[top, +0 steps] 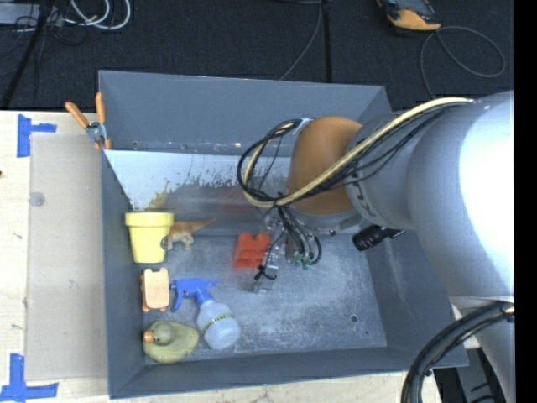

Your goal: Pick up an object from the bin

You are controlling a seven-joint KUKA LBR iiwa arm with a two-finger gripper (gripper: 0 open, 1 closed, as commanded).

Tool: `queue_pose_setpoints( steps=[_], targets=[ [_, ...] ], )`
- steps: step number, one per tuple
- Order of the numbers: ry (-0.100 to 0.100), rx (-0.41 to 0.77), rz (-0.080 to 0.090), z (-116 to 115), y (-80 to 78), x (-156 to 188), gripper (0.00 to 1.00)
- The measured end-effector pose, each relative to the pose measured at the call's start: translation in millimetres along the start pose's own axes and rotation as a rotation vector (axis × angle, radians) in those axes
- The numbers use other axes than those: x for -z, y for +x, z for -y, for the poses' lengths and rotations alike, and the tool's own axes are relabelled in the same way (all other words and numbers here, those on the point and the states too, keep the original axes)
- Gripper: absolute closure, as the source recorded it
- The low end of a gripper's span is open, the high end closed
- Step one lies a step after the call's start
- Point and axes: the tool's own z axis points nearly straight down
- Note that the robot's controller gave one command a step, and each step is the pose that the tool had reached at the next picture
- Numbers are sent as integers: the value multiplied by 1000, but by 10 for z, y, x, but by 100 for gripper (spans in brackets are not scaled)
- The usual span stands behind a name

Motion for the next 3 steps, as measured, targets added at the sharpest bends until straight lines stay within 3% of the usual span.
queue_pose_setpoints(
  steps=[1,3],
  targets=[
    [1,-216,-3,-115,-112,-50,100],
    [2,-197,-4,-164,-67,-12,100]
  ],
)
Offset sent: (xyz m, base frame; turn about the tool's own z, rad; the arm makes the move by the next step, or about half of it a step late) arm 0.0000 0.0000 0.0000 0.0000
